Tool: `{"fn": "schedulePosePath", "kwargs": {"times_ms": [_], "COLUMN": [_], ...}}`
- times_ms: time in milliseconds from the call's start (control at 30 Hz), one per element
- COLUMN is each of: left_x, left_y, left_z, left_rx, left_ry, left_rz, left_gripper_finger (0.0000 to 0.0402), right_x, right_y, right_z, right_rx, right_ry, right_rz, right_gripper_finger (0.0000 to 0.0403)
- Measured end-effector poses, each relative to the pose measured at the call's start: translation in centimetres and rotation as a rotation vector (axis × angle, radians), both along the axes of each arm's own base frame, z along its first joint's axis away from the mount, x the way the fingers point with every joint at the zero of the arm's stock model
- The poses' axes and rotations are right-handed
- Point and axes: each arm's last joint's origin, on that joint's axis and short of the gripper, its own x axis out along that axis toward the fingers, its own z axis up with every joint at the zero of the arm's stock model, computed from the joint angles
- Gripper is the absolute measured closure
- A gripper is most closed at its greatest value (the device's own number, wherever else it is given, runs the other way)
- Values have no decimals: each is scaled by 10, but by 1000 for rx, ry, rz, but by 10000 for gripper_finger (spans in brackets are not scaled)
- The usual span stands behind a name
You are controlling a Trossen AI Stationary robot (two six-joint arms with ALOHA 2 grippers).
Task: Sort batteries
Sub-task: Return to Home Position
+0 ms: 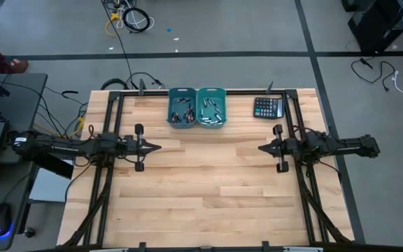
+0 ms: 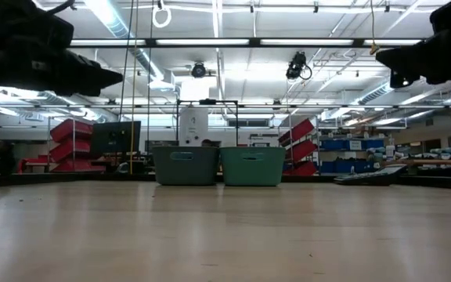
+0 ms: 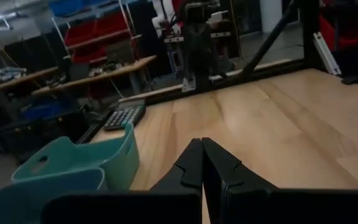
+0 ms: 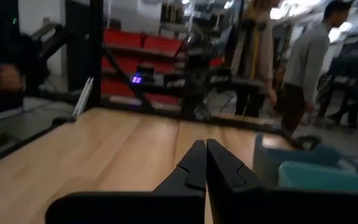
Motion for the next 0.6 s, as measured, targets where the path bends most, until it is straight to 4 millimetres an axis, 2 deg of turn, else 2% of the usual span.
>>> {"fn": "schedulePosePath", "kwargs": {"times_ms": [167,300,467,533,600], "left_x": [-1,-7,-17,-23,-33], "left_y": [2,-2,-6,-8,-10], "left_z": [11,24,21,30,46], "left_rx": [-8,61,62,43,32], "left_ry": [-110,-242,-166,-183,-248], "left_rz": [91,60,85,51,22], "left_gripper_finger": [402,402,402,402,402], "right_x": [0,0,0,0,0], "right_y": [-1,-3,-3,-3,-3], "right_z": [-1,-4,-4,-3,-2], "right_rx": [3,49,51,46,44], "right_ry": [5,42,42,31,21], "right_rz": [-18,-44,-46,-46,-36], "right_gripper_finger": [403,403,403,403,403]}}
